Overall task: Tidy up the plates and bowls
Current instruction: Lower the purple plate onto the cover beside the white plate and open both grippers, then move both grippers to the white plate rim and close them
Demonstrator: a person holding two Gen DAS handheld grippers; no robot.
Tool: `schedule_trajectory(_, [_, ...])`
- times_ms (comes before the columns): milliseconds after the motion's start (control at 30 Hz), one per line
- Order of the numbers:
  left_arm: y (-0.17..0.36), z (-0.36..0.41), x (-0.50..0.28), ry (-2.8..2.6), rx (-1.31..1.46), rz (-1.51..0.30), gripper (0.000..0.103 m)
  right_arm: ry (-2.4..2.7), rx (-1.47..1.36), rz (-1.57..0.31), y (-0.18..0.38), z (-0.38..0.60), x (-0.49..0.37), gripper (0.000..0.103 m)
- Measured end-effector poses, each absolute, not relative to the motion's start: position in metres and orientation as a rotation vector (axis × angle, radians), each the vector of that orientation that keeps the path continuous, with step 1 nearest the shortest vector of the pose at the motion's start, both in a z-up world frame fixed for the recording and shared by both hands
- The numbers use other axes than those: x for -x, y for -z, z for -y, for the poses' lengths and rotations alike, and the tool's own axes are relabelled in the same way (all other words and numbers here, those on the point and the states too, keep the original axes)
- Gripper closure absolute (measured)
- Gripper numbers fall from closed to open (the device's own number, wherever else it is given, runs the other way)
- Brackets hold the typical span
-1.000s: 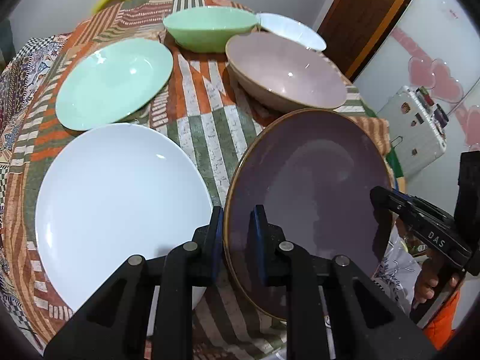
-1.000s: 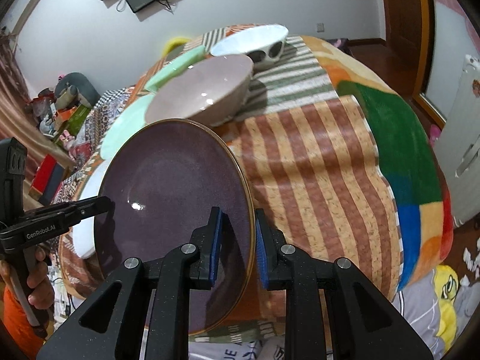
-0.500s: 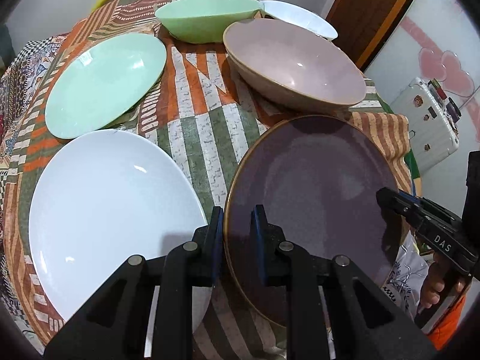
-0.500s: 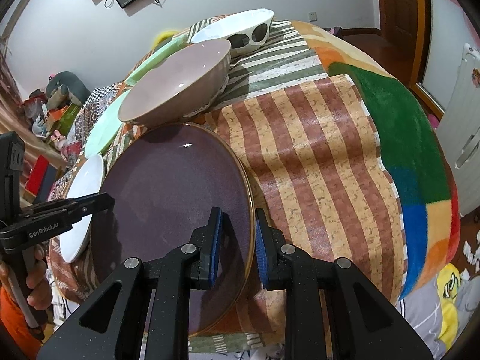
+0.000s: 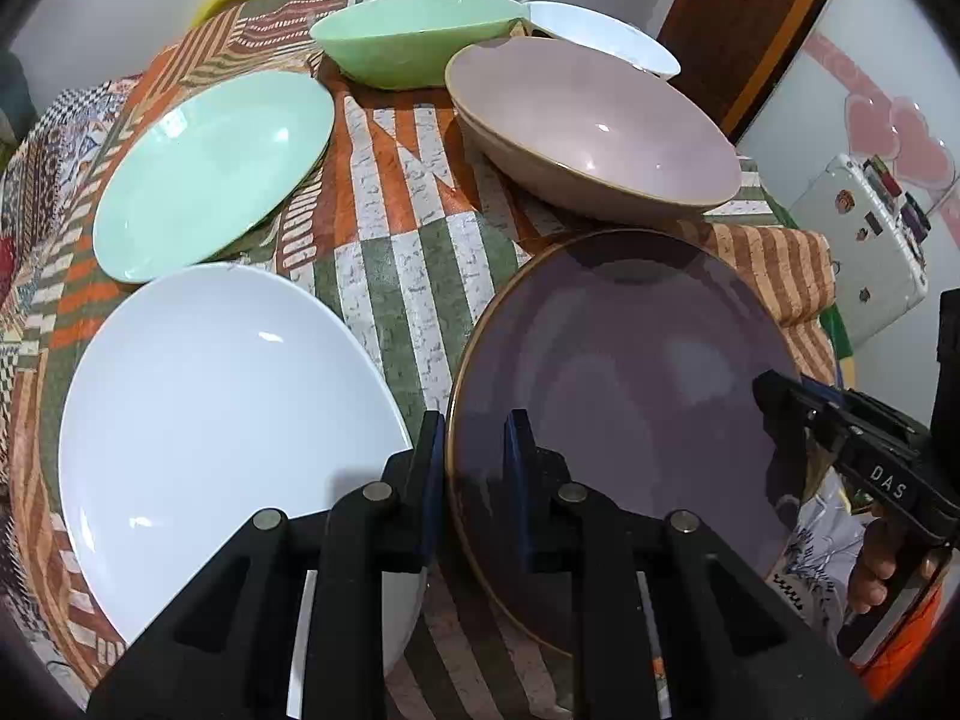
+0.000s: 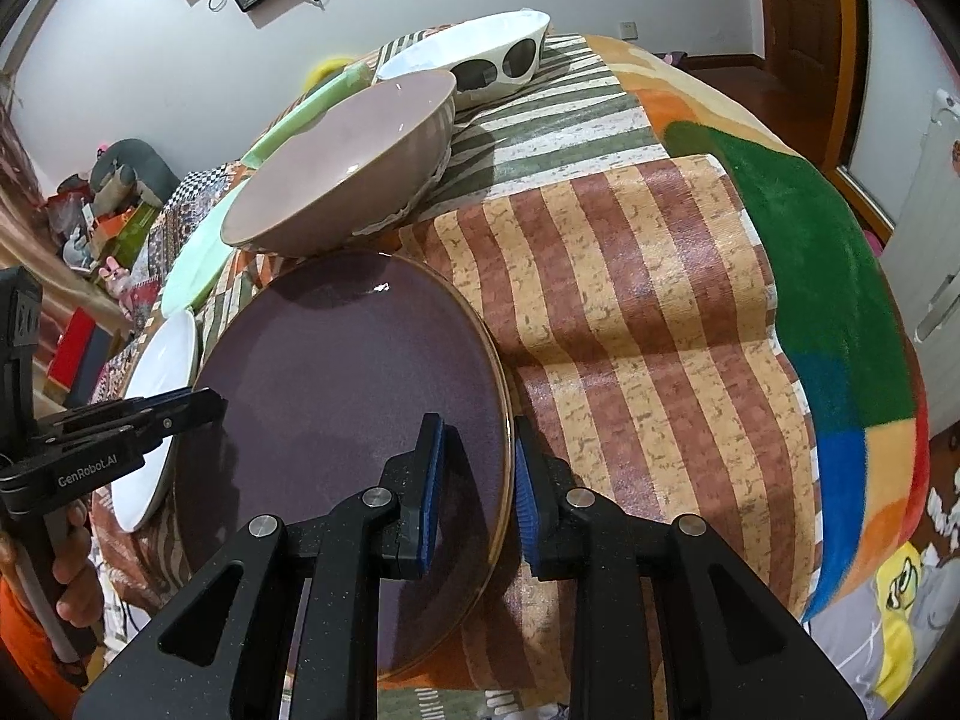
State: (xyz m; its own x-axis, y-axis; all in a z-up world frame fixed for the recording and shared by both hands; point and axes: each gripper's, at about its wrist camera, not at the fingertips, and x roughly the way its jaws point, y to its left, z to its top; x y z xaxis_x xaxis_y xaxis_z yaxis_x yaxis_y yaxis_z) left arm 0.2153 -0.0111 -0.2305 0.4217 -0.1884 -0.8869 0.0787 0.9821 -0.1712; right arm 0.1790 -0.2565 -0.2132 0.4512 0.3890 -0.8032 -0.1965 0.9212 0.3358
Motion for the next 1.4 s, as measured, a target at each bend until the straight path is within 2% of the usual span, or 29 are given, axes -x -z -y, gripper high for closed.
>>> schedule_trajectory(200, [0.218, 0.001, -0.203, 0.182, 0.146, -1.106, 0.085, -0.339, -0.147, -1.031, 0.204, 0.251, -0.174, 0.08])
schedule_trajectory(267, [0.21, 0.0, -0.196, 0.19, 0.149, -1.088, 0.084, -0.333, -0.137, -1.018, 0.198, 0.252, -0.171, 0.077])
schedule_trajectory(433, [0.179, -0.004, -0.176, 0.202, 0.124, -1.007, 0.078, -0.349, -0.139, -0.955, 0.175, 0.254, -0.162, 0.074])
schedule_trajectory(500, [0.165, -0.007, -0.166, 0.196, 0.12, -0.965, 0.067, -0.358, -0.128, -0.93, 0.164, 0.251, -0.157, 0.072])
schedule_trajectory(733, [0.123, -0.021, -0.132, 0.156, 0.096, -0.82, 0.053, -0.403, -0.103, -0.845, 0.133, 0.232, -0.145, 0.057])
schedule_trajectory(900, [0.108, -0.042, -0.113, 0.101, 0.093, -0.766, 0.032, -0.445, -0.08, -0.807, 0.119, 0.21, -0.138, 0.05])
schedule_trajectory(1067, [0.106, -0.072, -0.102, 0.038, 0.101, -0.753, 0.018, -0.486, -0.058, -0.774, 0.113, 0.19, -0.138, 0.039])
schedule_trajectory(1400, [0.139, -0.138, -0.1, -0.092, 0.172, -0.808, 0.018, -0.561, -0.003, -0.809, 0.126, 0.14, -0.148, 0.039])
